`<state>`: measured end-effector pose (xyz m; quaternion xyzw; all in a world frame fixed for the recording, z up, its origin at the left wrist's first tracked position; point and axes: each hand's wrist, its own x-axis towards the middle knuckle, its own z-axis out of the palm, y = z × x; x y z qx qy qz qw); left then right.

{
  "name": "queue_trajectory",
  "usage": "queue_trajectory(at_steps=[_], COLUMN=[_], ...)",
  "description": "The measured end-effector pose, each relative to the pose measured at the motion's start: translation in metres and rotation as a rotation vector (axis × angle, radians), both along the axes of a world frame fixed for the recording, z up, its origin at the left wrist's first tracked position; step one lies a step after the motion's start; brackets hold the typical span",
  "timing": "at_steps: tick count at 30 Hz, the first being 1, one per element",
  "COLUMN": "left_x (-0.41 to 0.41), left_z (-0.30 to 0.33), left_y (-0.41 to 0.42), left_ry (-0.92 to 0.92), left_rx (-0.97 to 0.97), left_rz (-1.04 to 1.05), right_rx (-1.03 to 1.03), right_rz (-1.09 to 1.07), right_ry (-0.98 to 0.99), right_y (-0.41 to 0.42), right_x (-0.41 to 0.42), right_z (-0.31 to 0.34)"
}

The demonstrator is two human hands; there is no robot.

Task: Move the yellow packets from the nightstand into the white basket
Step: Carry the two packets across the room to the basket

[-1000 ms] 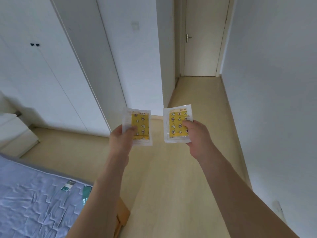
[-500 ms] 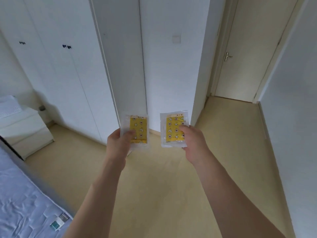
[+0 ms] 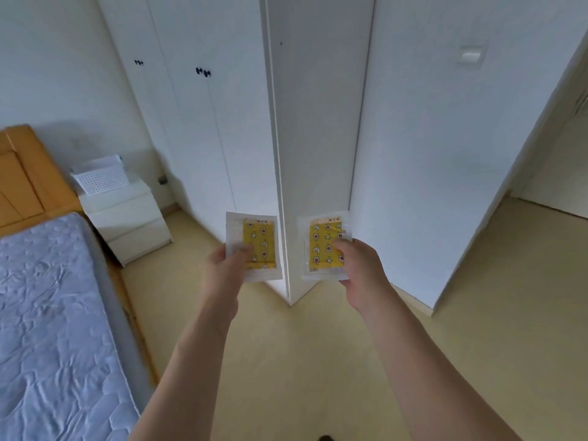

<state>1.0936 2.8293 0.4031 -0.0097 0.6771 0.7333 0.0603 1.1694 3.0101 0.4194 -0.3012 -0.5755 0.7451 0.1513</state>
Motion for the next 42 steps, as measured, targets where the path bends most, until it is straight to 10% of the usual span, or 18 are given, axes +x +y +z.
queue_trajectory(at_steps=[42], left_x=[-0.836], left_z=[0.009], left_y=[-0.268], left_ry=[-0.046], left_rx=[0.021], left_rz=[0.596], right_rx=[-0.066], right_rz=[0.623], right_ry=[-0.020], right_y=[-0.265], right_x=[-0.954], right_z=[-0.005])
